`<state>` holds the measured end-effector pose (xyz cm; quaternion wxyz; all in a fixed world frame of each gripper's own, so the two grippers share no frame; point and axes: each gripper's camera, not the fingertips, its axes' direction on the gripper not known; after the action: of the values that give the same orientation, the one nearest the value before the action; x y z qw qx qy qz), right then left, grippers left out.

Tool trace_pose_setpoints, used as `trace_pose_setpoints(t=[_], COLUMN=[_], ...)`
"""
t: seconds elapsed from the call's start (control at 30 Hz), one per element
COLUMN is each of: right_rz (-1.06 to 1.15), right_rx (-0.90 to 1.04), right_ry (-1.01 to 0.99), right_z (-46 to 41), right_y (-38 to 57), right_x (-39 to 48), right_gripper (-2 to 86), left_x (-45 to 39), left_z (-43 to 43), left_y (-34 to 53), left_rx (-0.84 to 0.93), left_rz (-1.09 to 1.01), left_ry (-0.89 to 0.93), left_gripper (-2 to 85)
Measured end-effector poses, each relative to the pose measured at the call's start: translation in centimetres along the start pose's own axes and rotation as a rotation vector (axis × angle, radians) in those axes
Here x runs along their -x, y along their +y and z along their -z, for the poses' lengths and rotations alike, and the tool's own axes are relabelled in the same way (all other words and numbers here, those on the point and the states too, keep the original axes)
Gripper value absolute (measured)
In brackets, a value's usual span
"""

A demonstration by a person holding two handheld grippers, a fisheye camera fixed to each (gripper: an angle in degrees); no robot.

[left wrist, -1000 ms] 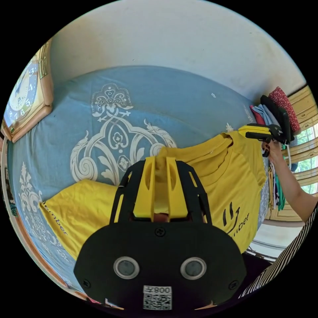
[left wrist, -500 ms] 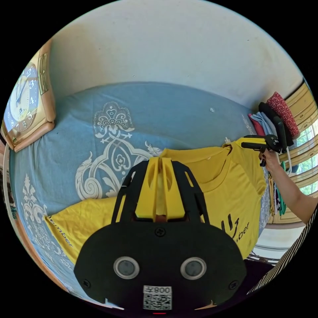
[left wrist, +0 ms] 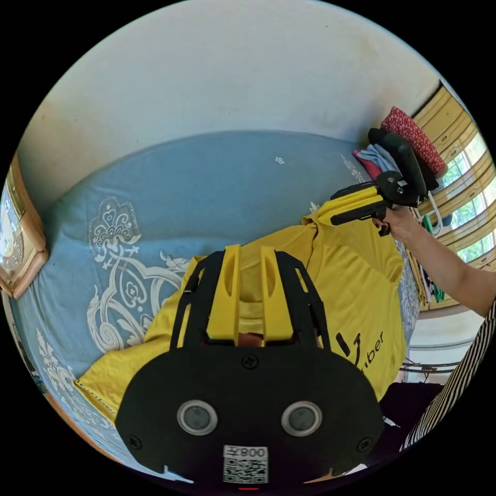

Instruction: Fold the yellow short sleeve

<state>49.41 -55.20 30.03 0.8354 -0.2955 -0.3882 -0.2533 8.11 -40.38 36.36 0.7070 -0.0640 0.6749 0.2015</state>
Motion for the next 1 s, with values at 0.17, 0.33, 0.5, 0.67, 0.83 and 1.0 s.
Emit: trace_pose_setpoints(t=[0.17,0.33,0.5,0.67,0.83,1.0], right_rz=[0.006,0.024,-0.021,-0.017,-0.084,-0.142], right_rx=[-0.126,-0.230,-0.221,-0.253,-0.297,-0.312], right_ry=[0.064,0.173,0.124,0.098,0.071,0.029], right_z=[1.7,1.8,0.5,0.6,1.0,1.7], right_y=[0.5,2.0,2.1,2.5,3.6,5.4], right_x=[1.1,2.4,1.7,1.2,0.0,-1.8], right_gripper=[1.6,0.6,0.5,0.5,0.3,0.3], left_x=[-1.3,-3.7,-6.2,-8.9,-10.3,-11.8], left_z=[0.9,3.7,3.7,3.0,4.7,7.2], left_y=[0.6,1.5,0.9,-1.0,-0.8,-0.1], left_rx=[0.012,-0.092,-0.078,-0.018,-0.022,-0.068], left_rz=[0.034,0.009,-0.027,-0.084,-0.070,-0.108], left_ry=[-0.026,-0.022,0.069,0.089,0.026,-0.012], left_gripper=[2.5,2.8,5.2,5.6,1.6,1.1])
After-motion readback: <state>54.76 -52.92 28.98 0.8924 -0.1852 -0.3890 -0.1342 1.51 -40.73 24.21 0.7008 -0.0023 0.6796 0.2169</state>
